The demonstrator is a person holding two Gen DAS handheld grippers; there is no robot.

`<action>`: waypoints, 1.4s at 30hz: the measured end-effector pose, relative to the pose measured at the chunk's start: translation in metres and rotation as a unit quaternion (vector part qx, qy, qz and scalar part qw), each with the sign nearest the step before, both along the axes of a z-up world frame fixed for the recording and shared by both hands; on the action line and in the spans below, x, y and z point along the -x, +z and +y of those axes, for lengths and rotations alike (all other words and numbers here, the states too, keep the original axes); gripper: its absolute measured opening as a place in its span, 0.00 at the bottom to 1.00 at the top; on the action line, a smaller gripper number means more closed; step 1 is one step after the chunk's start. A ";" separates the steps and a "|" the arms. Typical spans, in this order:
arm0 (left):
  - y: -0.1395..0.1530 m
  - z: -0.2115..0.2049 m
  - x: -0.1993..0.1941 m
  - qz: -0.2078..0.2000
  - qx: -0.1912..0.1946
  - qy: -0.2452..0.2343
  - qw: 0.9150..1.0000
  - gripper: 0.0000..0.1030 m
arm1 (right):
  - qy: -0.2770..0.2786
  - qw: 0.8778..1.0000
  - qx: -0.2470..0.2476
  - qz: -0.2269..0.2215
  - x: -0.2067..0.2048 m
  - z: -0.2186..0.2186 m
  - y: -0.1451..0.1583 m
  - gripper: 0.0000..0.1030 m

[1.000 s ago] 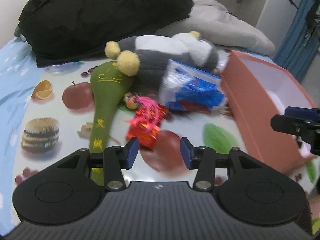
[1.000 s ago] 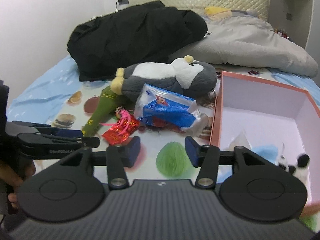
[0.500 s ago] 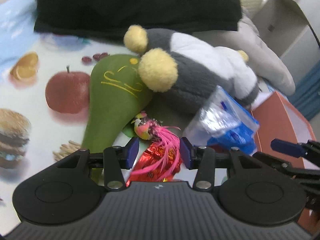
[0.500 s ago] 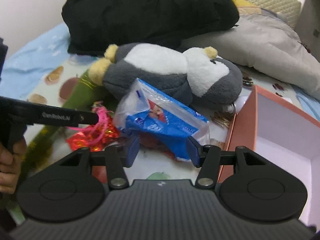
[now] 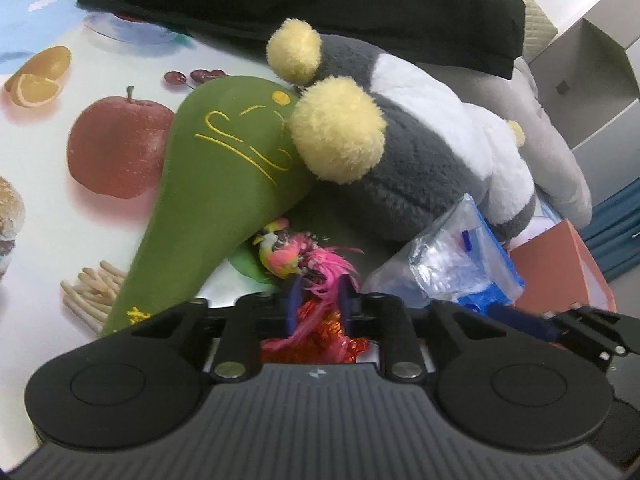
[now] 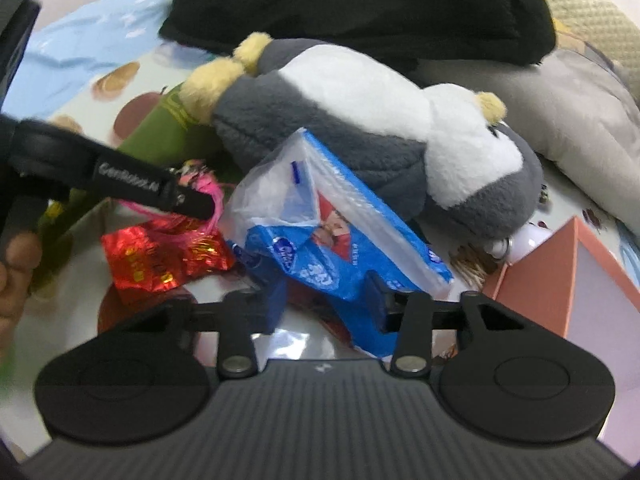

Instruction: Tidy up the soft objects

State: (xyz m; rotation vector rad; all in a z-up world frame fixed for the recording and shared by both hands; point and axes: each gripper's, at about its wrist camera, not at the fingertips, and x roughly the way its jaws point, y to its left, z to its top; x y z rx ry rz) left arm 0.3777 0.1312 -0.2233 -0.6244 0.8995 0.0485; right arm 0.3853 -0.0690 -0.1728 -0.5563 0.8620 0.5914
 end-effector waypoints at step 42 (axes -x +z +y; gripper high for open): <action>0.033 -0.055 0.197 0.012 -0.072 -0.149 0.986 0.03 | -0.183 0.962 -0.194 0.058 0.183 -0.075 0.036 0.03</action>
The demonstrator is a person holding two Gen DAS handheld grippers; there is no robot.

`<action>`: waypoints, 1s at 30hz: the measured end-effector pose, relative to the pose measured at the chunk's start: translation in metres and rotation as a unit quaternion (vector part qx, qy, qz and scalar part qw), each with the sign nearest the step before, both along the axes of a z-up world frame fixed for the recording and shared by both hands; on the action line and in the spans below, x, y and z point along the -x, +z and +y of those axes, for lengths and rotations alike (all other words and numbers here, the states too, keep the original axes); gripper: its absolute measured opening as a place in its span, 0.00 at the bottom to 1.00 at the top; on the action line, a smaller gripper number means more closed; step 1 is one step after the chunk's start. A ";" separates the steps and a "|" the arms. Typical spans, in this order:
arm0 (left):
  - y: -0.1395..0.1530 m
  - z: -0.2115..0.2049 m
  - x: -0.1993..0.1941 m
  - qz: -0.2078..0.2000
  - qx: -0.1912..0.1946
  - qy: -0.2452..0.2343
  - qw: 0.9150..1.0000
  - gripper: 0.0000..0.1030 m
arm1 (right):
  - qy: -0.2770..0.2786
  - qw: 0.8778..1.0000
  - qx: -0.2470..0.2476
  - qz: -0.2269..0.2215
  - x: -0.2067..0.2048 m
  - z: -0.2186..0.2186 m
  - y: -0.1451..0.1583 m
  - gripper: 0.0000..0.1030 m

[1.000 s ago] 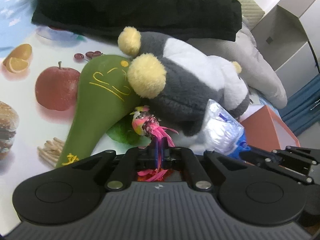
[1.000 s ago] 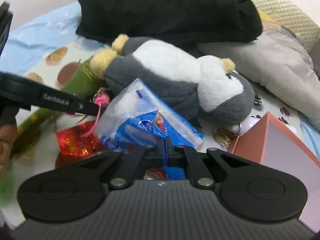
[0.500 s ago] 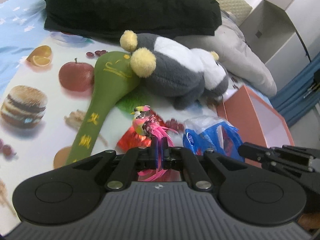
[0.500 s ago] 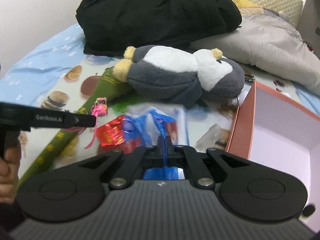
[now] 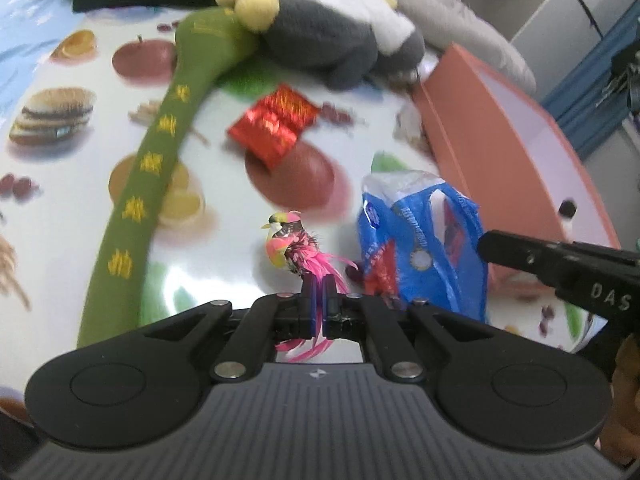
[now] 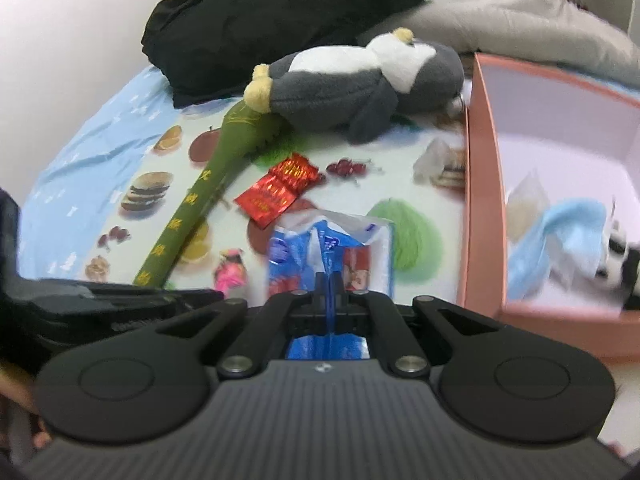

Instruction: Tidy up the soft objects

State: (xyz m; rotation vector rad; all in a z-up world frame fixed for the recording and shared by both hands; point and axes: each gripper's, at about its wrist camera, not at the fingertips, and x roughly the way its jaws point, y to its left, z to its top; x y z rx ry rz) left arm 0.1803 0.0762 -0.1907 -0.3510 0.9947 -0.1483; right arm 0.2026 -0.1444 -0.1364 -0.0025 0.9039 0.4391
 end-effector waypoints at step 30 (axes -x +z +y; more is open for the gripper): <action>-0.003 0.026 0.012 -0.001 0.063 0.075 0.995 0.48 | 0.011 0.998 -0.062 -0.014 0.027 -0.020 -0.019 0.64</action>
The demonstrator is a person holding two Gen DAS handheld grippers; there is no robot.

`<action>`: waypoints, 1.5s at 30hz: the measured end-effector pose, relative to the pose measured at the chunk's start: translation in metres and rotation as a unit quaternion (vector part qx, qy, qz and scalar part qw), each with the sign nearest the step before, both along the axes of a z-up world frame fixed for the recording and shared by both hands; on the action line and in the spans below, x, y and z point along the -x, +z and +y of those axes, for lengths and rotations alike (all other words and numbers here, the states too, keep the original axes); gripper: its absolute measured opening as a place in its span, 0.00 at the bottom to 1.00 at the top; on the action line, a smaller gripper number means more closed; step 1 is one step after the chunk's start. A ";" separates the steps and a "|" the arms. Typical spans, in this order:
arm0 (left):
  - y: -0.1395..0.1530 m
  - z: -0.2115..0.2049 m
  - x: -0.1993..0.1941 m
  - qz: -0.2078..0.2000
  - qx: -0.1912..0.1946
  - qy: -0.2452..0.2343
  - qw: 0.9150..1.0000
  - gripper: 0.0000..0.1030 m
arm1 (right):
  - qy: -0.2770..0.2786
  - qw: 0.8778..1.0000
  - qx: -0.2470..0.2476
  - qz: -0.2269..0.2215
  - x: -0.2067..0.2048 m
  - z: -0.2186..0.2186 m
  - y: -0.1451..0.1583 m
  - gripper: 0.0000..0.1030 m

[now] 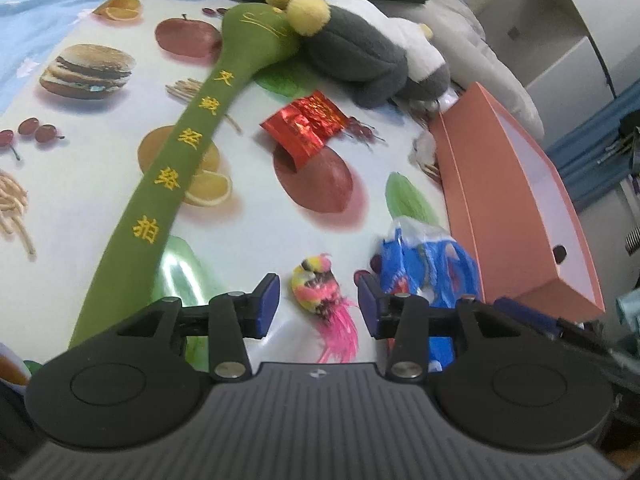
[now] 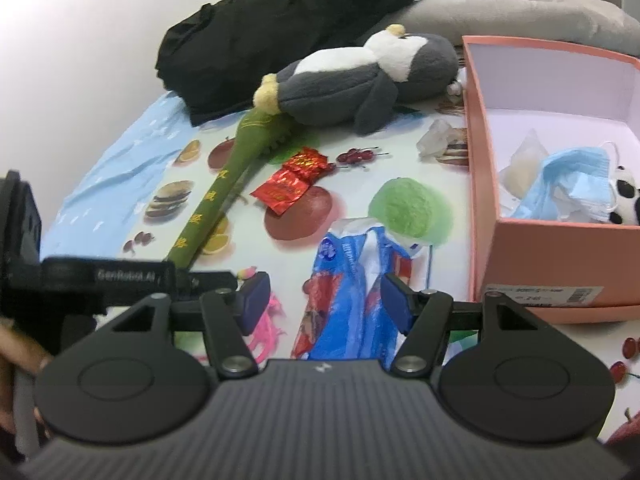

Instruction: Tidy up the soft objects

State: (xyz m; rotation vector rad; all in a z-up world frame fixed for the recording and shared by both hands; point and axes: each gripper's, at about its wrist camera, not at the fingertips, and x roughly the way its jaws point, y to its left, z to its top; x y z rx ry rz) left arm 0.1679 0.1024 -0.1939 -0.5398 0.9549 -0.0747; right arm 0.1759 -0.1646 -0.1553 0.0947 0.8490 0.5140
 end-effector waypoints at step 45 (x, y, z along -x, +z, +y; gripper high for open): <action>-0.019 -0.042 -0.028 0.044 -0.072 -0.001 0.996 0.35 | -0.052 0.996 0.067 0.019 -0.002 0.005 -0.047 0.11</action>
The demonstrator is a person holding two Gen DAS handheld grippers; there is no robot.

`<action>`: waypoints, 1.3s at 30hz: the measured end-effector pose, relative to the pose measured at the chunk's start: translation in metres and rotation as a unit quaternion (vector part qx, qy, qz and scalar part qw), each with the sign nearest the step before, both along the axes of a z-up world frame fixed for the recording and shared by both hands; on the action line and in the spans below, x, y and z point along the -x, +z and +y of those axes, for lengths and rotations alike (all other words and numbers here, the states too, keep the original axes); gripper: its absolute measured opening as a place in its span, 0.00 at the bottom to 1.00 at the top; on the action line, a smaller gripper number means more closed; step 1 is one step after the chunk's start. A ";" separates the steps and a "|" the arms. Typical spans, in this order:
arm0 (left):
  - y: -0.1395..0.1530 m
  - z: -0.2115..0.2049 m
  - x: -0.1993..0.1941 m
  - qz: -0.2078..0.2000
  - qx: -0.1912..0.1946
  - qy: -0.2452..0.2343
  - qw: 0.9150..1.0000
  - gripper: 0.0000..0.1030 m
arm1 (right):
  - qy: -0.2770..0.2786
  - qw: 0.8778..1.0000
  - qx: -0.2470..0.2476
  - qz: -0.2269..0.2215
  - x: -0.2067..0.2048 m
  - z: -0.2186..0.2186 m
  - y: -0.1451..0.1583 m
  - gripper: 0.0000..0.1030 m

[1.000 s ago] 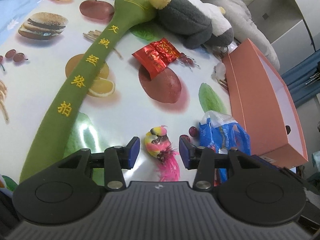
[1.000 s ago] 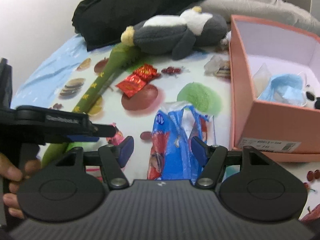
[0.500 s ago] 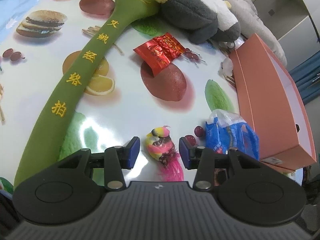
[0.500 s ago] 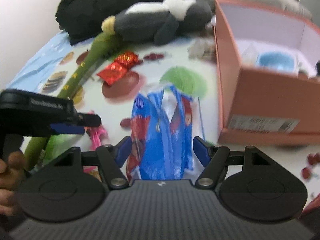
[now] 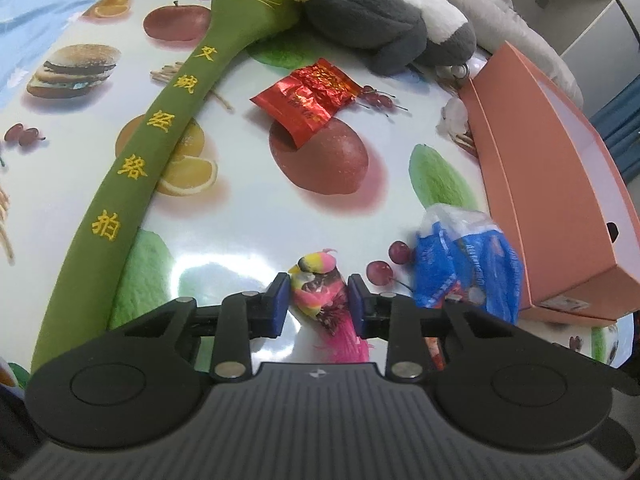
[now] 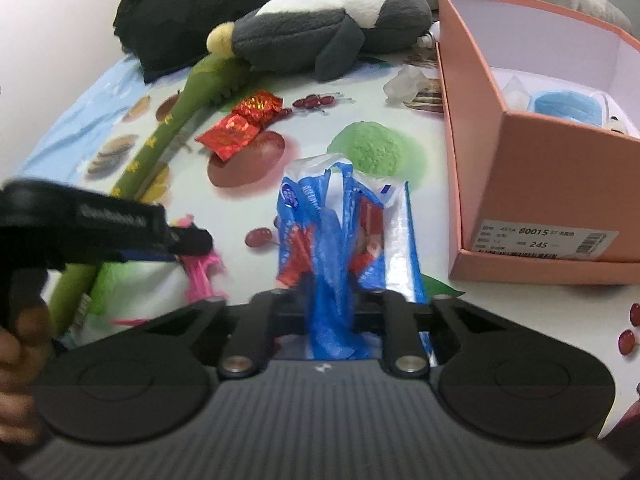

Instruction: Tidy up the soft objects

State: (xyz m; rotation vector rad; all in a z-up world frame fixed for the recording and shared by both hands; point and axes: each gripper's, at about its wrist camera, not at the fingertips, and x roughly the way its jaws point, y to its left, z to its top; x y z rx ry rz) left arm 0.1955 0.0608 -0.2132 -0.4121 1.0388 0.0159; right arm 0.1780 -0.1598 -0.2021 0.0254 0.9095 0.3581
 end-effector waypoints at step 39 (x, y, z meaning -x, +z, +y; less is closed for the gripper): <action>0.158 -0.073 0.051 -0.142 -0.001 -0.160 0.977 0.35 | -0.088 0.988 -0.041 -0.121 0.086 -0.072 0.155 0.09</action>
